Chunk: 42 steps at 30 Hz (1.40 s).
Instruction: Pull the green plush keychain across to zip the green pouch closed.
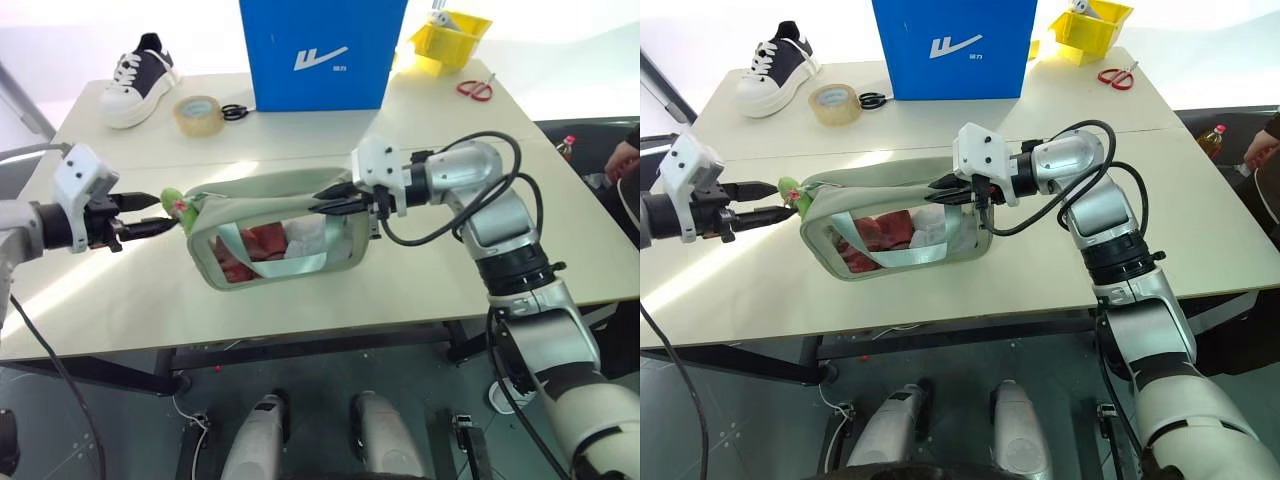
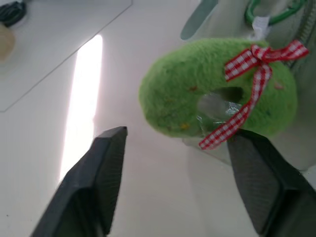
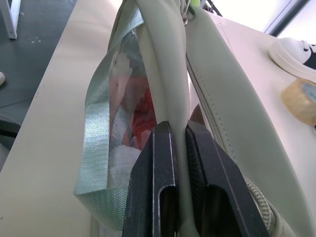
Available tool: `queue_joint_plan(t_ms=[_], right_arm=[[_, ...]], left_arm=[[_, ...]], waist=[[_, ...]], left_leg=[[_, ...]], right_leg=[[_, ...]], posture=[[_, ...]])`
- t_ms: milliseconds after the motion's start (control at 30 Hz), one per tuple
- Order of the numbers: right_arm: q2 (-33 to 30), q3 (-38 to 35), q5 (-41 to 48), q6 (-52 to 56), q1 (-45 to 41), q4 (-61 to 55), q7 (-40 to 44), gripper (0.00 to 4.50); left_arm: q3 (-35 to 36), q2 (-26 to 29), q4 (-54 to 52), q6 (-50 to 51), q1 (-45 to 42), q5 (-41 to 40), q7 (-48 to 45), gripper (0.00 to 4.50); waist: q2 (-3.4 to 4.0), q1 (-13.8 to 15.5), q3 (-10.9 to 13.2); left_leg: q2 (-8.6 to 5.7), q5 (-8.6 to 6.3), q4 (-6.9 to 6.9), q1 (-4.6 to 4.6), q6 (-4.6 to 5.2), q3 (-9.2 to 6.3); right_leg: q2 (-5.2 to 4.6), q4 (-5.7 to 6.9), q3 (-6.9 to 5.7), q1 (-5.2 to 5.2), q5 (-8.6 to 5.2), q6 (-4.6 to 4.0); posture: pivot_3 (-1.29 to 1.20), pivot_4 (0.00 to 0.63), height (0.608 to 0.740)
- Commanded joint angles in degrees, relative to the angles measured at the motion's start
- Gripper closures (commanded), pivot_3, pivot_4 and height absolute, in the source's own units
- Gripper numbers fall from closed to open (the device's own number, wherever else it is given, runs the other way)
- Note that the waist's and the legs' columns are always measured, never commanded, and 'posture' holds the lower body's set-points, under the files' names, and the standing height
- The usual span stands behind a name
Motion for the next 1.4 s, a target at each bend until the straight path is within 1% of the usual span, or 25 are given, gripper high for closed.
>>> queue_joint_plan(t_ms=[33, 67, 100, 133, 333, 433, 600, 700, 733, 833, 900, 1233, 1400], right_arm=[[-0.1, -1.1, 1.3, 0.5, -0.6, -2.6, -0.7, 4.5], [-0.2, -1.1, 1.3, 0.5, -0.5, -2.6, -0.8, 4.5], [-0.3, -1.1, 1.2, 0.5, -0.5, -2.6, -0.8, 4.5], [-0.4, -1.1, 1.1, 0.4, -0.5, -2.4, -1.0, 4.5], [-0.4, -1.3, 0.8, -0.1, -1.0, -1.4, -1.8, 4.5], [-0.4, -1.4, 0.5, -0.7, -1.4, -0.5, -2.2, 4.5], [-0.3, -1.2, 0.4, -1.6, -2.0, 0.7, -2.3, 4.5], [-0.3, -1.2, 0.4, -2.0, -2.2, 1.1, -2.3, 4.5], [-0.4, -1.1, 0.4, -2.0, -2.2, 1.1, -2.2, 4.5], [-0.5, -1.1, 0.4, -2.0, -2.1, 0.9, -2.1, 4.5], [-0.5, -1.1, 0.4, -1.9, -2.2, 0.9, -2.0, 4.5], [-1.0, -1.0, 0.1, -1.9, -2.1, 0.8, -2.2, 4.5], [-1.3, -1.1, 0.1, -1.7, -1.9, 0.5, -2.2, 4.5]], left_arm=[[0.1, -1.0, 2.1, -1.5, -2.7, 1.1, 0.8, 3.34], [0.0, -0.8, 1.9, -1.2, -2.8, 0.9, -0.2, 3.75], [0.0, -0.7, 1.6, -1.0, -2.9, 0.8, -0.9, 4.32], [0.0, -0.5, 1.5, -1.0, -3.0, 0.7, -1.6, 4.42], [1.3, 0.2, 3.4, -0.7, -6.1, 0.6, -3.0, 4.42], [2.4, 0.3, 4.4, 2.3, -9.9, -0.8, -2.5, 4.42], [2.0, 0.6, 5.4, 0.5, -8.1, 0.4, -4.0, 4.42], [1.6, 0.3, 5.9, -0.9, -7.2, 1.1, -4.1, 3.63], [1.1, 0.3, 5.9, -1.3, -7.0, 1.5, -4.3, 3.18], [-0.5, 0.2, 6.3, -2.7, -7.0, 3.3, -4.1, 1.62], [-1.1, 0.5, 6.6, -3.1, -7.0, 3.4, -5.7, 0.7], [-2.6, -0.4, 7.7, -4.1, -8.0, 3.8, -9.1, 0.7], [-2.3, 1.1, 9.1, -4.8, -8.3, 3.8, -11.6, 0.7]], waist=[[-0.02, 0.0, 0.0], [-0.02, 0.0, 0.0], [-0.02, -0.1, 0.0], [-0.02, -0.1, 0.0], [-0.02, -0.1, 0.0], [-0.04, 0.0, 0.0], [-0.03, -0.4, 0.0], [-0.03, -0.5, 0.0], [-0.03, -0.5, 0.0], [-0.03, -0.4, 0.0], [-0.03, -0.4, 0.0], [-0.03, -0.4, 0.0], [-0.03, -0.5, 0.0]], left_leg=[[0.01, 0.0, 0.01, 0.0, 0.0, -0.02], [0.0, 0.0, 0.02, 0.0, 0.0, -0.01], [0.0, 0.0, 0.02, -0.02, 0.0, -0.01], [0.0, 0.0, 0.02, -0.02, 0.0, -0.01], [0.0, 0.0, 0.02, -0.02, 0.0, -0.01], [0.0, 0.0, 0.04, -0.02, 0.0, -0.02], [-0.01, 0.0, 0.04, -0.01, 0.0, -0.02], [0.0, 0.0, 0.04, -0.01, 0.0, -0.02], [0.0, 0.0, 0.04, -0.01, 0.0, -0.02], [0.0, 0.0, 0.04, -0.01, 0.0, -0.02], [0.0, 0.0, 0.05, -0.01, 0.0, -0.02], [0.0, 0.0, 0.05, -0.01, 0.0, -0.02], [-0.01, 0.0, 0.05, -0.01, 0.0, -0.02]], right_leg=[[0.01, 0.0, -0.02, 0.0, 0.0, 0.0], [0.0, 0.0, -0.02, 0.0, 0.0, 0.0], [0.0, 0.0, -0.02, 0.0, 0.0, 0.0], [0.0, 0.0, -0.01, 0.0, 0.0, 0.0], [0.0, 0.0, -0.02, 0.0, 0.0, 0.0], [0.01, 0.0, -0.02, 0.0, 0.0, 0.01], [0.0, 0.03, -0.02, 0.0, 0.0, 0.01], [0.0, 0.06, -0.03, 0.0, 0.0, 0.01], [0.01, 0.06, -0.03, 0.0, 0.0, 0.01], [0.01, 0.06, -0.03, 0.0, 0.0, 0.01], [0.0, 0.06, -0.03, 0.0, 0.0, 0.01], [0.0, 0.07, -0.03, 0.0, 0.0, 0.01], [0.01, 0.07, -0.03, 0.0, 0.0, 0.01]], posture=[[0.0, 0.15, 0.74], [0.0, 0.15, 0.74], [0.0, 0.15, 0.74], [0.0, 0.15, 0.74], [0.0, 0.15, 0.74], [0.0, 0.15, 0.74], [0.0, 0.15, 0.74], [0.0, 0.15, 0.74], [0.0, 0.15, 0.74], [0.0, 0.15, 0.74], [0.0, 0.15, 0.74], [0.0, 0.15, 0.74], [0.0, 0.15, 0.74]])
